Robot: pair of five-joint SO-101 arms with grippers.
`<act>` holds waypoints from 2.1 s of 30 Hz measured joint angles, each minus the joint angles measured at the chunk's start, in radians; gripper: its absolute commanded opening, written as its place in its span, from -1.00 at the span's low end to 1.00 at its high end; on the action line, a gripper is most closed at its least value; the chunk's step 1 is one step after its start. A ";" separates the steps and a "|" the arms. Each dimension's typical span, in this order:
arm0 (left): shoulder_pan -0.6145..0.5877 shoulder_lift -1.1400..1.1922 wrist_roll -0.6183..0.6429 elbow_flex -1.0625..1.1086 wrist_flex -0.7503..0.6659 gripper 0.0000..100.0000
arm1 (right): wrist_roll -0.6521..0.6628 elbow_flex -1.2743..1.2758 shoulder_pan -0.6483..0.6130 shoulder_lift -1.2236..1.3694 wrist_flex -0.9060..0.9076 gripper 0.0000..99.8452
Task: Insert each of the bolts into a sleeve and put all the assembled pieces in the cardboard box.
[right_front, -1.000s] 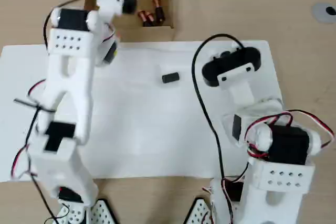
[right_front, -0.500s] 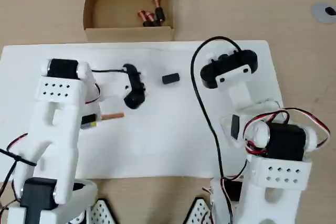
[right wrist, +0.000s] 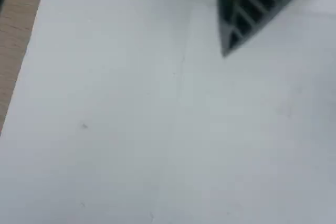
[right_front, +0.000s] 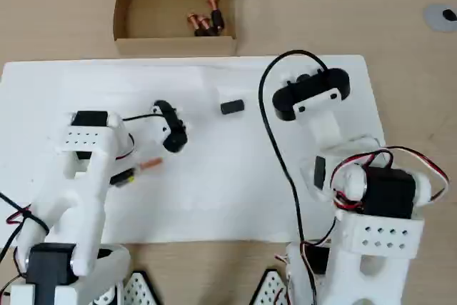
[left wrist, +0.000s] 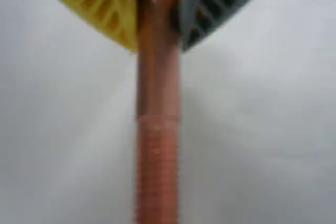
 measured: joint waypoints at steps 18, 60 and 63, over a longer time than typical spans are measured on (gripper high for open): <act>0.000 0.000 0.707 -0.279 0.101 -0.62 | 0.000 0.000 0.000 0.000 0.000 -0.35; -0.005 0.000 2.157 -0.046 0.158 -0.64 | 0.000 0.000 0.000 0.000 0.000 -0.35; -0.005 0.000 2.159 -0.012 0.106 -0.64 | 0.000 0.000 0.000 0.000 0.000 -0.35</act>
